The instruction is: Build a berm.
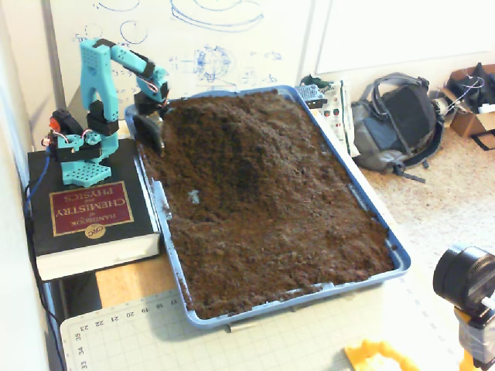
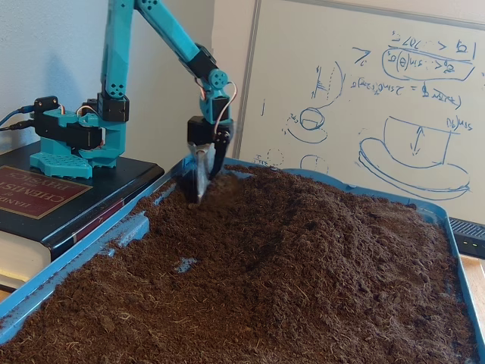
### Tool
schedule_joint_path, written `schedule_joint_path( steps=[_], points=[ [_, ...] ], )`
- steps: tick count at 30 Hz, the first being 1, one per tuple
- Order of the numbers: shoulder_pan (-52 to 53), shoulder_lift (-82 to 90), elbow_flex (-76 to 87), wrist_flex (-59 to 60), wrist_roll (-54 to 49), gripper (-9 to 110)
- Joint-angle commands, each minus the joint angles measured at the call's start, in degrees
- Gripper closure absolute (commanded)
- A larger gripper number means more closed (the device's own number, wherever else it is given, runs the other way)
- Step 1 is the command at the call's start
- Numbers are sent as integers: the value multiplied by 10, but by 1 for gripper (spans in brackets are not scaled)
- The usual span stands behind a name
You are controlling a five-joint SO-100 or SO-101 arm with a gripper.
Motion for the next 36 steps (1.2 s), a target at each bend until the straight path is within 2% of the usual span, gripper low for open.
schedule_joint_path(
  steps=[1, 12, 24, 36],
  points=[
    [22, 3, -102, -21, 4, 101],
    [68, 10, -167, -23, -4, 101],
    [127, 64, -159, -21, -6, 101],
    [181, 99, -167, -26, -54, 101]
  ],
)
